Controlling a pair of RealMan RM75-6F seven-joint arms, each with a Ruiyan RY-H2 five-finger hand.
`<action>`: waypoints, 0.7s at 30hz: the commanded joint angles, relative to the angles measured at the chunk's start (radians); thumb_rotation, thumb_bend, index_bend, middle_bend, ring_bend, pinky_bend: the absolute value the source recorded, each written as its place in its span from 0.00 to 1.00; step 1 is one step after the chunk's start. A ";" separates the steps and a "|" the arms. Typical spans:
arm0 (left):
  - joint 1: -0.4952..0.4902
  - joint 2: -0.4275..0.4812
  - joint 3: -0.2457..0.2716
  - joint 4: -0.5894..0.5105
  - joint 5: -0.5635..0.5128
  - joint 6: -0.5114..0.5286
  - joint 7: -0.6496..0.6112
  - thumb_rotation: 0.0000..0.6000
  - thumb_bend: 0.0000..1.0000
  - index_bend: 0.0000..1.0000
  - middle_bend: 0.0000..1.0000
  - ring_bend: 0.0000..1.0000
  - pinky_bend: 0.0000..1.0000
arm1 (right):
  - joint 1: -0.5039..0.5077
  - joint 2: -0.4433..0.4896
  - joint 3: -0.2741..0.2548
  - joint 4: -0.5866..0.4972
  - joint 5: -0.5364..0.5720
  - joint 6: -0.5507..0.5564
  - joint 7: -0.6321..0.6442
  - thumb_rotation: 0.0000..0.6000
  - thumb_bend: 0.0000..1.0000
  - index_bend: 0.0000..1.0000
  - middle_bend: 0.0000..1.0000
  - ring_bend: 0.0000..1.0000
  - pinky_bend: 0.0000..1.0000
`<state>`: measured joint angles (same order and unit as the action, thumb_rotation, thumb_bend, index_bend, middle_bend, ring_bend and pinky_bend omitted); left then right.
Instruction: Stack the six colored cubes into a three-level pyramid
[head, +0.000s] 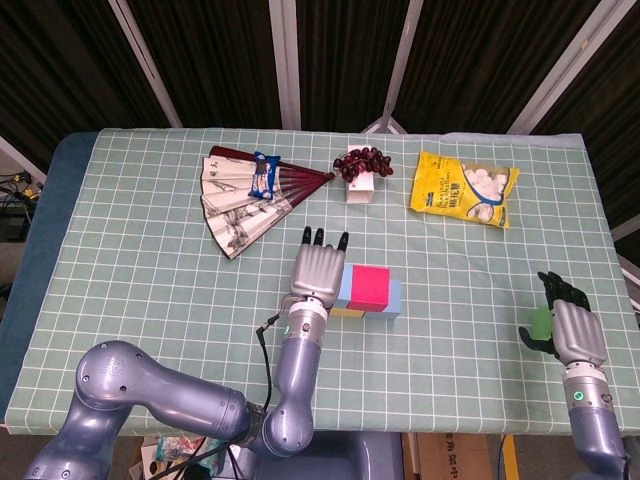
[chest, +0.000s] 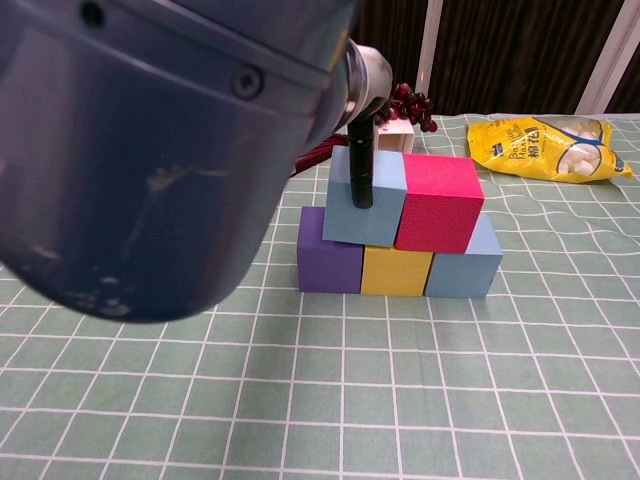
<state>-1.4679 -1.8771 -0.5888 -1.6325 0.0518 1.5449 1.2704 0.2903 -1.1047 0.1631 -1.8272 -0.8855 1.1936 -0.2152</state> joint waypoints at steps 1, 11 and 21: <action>0.001 -0.002 -0.002 0.002 0.000 0.001 0.001 1.00 0.28 0.00 0.47 0.08 0.07 | 0.000 0.000 0.000 -0.001 0.000 0.000 0.000 1.00 0.34 0.00 0.00 0.00 0.00; 0.005 -0.012 -0.009 0.010 0.003 0.000 0.005 1.00 0.28 0.00 0.48 0.09 0.07 | 0.001 0.000 0.000 -0.001 0.000 0.000 0.001 1.00 0.34 0.00 0.00 0.00 0.00; 0.005 -0.023 -0.014 0.012 0.010 0.006 0.009 1.00 0.28 0.00 0.48 0.09 0.07 | 0.000 0.001 -0.002 -0.004 -0.006 0.002 0.004 1.00 0.34 0.00 0.00 0.00 0.00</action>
<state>-1.4632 -1.8998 -0.6029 -1.6202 0.0617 1.5511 1.2797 0.2903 -1.1034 0.1614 -1.8310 -0.8914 1.1959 -0.2115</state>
